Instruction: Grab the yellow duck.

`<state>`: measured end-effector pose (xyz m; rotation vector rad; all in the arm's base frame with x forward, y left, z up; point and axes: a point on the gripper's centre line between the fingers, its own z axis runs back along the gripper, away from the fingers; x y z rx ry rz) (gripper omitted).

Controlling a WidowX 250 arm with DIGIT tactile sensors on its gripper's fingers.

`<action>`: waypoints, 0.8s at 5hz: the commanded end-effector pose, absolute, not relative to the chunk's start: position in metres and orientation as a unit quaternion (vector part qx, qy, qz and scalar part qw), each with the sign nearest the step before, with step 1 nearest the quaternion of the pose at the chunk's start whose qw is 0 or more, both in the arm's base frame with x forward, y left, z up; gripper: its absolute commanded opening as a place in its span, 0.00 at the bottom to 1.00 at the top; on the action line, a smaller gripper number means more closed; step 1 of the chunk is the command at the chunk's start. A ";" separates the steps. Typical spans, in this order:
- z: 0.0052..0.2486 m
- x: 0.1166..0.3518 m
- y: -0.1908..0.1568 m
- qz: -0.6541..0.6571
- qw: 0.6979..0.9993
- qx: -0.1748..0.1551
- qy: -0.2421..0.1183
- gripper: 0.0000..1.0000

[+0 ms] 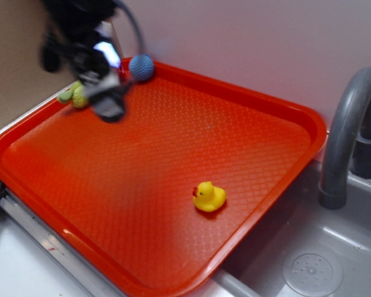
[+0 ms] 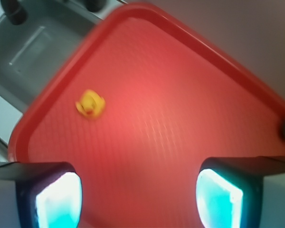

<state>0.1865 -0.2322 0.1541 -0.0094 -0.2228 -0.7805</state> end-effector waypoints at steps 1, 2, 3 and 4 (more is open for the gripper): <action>0.118 0.198 -0.303 -0.476 0.873 -0.048 -0.098 1.00; 0.102 0.195 -0.313 -0.503 0.860 -0.045 -0.081 1.00; 0.095 0.181 -0.305 -0.524 0.847 -0.055 -0.072 1.00; 0.103 0.168 -0.290 -0.519 0.850 -0.052 -0.076 1.00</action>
